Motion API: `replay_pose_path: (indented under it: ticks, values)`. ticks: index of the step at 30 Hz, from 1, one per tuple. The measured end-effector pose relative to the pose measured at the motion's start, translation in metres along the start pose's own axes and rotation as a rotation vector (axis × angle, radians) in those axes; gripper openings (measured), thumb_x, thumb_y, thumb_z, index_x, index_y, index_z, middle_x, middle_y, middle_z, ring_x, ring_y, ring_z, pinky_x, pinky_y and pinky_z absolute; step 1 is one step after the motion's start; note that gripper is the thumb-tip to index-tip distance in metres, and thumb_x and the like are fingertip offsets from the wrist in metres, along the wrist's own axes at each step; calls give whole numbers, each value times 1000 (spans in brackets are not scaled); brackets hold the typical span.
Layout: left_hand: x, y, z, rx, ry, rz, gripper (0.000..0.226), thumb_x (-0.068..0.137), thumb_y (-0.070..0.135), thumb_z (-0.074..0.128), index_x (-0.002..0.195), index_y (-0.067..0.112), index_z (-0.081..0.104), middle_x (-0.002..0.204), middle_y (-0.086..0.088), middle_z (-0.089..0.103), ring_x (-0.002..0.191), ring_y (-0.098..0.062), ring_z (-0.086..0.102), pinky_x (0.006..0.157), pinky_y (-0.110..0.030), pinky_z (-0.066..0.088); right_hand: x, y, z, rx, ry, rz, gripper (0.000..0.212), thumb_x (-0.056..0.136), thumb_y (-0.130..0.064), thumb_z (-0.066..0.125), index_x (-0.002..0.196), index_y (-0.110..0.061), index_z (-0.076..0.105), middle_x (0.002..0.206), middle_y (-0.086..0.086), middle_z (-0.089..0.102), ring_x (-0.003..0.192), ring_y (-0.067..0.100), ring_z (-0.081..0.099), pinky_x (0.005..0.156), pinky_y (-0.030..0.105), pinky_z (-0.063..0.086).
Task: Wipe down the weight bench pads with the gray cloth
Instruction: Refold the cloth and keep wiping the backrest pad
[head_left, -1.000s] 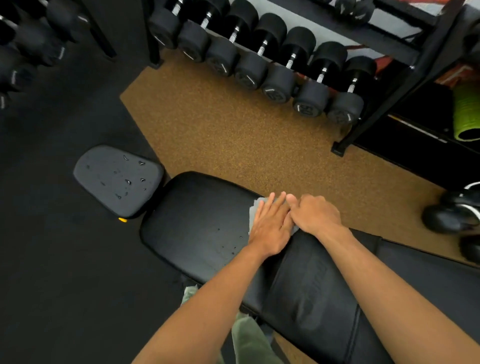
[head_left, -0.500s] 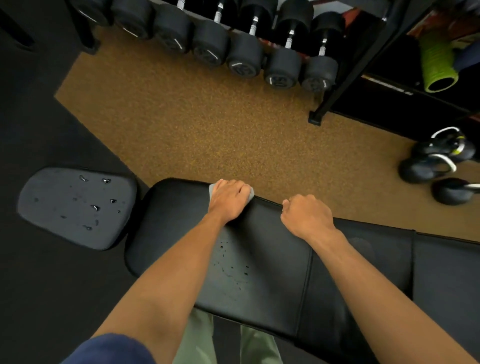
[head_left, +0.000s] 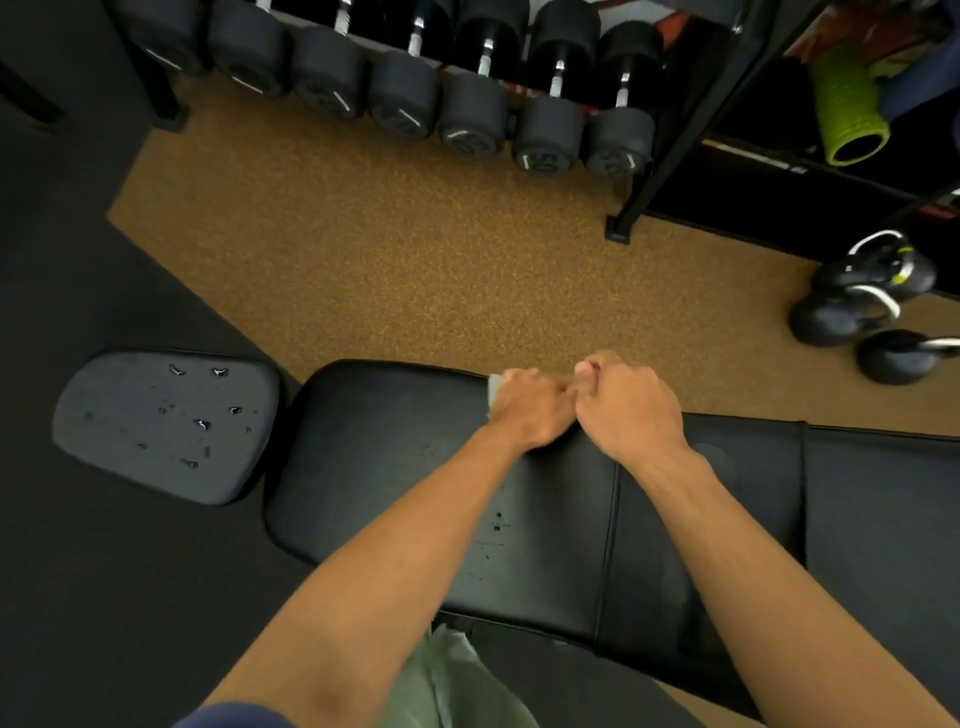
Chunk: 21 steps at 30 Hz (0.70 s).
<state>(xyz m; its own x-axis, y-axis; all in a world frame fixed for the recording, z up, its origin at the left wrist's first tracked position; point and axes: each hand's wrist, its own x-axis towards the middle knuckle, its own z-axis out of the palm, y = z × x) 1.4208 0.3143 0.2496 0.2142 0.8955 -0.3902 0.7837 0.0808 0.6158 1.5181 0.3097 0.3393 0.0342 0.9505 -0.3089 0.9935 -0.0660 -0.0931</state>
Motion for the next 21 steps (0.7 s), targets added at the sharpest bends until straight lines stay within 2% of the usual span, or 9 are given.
replay_pose_path:
  ticks: [2,4,7,11,13,14,16,18,21]
  values:
    - [-11,25,4,-55,9,26,32,107,29,36,101,20,66,107,-8,74,109,-29,62,90,-39,34,-3,4,-7,26,42,-19,35,107,-33,39,120,-12,64,114,15,69,109,36,63,81,39,43]
    - [-17,25,13,-137,42,75,32,104,29,37,100,20,67,100,-5,74,106,-28,63,100,-40,35,-5,8,-11,33,43,-31,35,106,-33,39,119,-13,65,116,13,69,109,35,62,85,39,45]
    - [-20,4,19,-153,80,100,39,102,44,28,91,30,63,92,4,68,101,-25,60,97,-41,35,-11,18,-10,3,11,-58,34,103,-32,43,121,-14,65,118,13,69,111,35,62,88,40,47]
    - [-3,-39,22,-92,103,8,31,103,36,30,88,29,57,98,2,67,107,-24,59,100,-44,34,-26,29,-2,-165,-61,-178,34,101,-33,46,123,-15,66,121,11,69,113,33,59,94,41,44]
    - [8,-54,26,-84,104,-105,35,101,37,28,94,31,62,111,3,69,119,-25,57,110,-45,28,-34,36,3,-194,-59,-229,36,102,-33,46,128,-15,64,127,8,66,118,30,57,100,41,40]
    - [10,-54,27,-119,85,-149,43,99,41,24,102,33,66,122,4,68,130,-25,51,118,-46,21,-37,39,4,-201,-55,-251,37,103,-32,45,130,-15,63,129,8,65,120,29,56,103,39,38]
    - [3,-41,34,-229,89,-180,51,103,43,23,134,38,63,153,5,51,156,-23,23,128,-47,3,-41,46,6,-182,-33,-288,38,104,-30,43,132,-12,62,130,8,65,121,28,56,107,37,34]
    - [-16,-19,42,-272,110,-139,50,111,40,26,159,32,39,172,3,24,161,-21,-6,129,-48,-7,-46,51,6,-123,15,-304,38,105,-27,42,133,-10,61,131,10,65,122,28,57,111,38,33]
    - [-66,18,67,-241,163,10,61,111,47,19,167,28,4,175,4,-7,158,-22,-25,128,-50,-13,-50,52,5,-29,68,-307,42,106,-28,39,139,-10,56,144,11,58,135,26,50,120,41,28]
